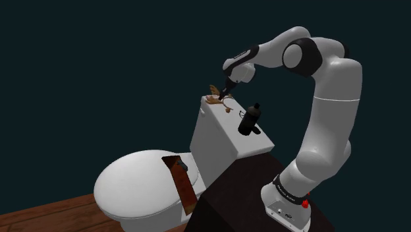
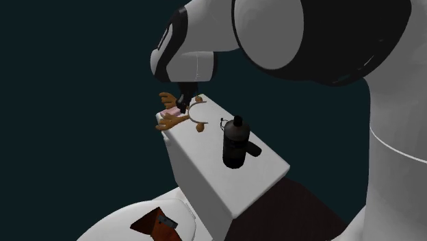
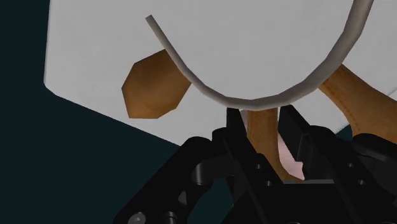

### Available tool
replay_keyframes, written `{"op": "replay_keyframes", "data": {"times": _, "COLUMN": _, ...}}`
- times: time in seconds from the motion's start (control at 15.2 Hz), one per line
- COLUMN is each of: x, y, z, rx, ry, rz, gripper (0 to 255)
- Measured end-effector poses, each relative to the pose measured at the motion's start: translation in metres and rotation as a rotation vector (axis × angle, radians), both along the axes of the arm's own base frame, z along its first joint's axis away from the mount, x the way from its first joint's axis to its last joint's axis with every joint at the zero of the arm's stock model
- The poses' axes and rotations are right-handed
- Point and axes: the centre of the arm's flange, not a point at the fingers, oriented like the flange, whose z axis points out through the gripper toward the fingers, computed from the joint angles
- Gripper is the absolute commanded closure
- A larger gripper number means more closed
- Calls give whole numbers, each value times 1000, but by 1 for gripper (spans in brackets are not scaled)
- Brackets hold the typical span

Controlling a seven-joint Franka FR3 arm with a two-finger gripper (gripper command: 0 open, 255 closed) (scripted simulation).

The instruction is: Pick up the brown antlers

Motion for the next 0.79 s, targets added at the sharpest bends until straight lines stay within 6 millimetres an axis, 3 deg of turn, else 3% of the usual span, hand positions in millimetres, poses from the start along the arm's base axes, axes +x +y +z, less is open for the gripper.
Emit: {"op": "replay_keyframes", "data": {"times": 0.79, "x": -1, "y": -1, "z": 60, "rx": 0, "ry": 0, "rz": 0, "gripper": 255}}
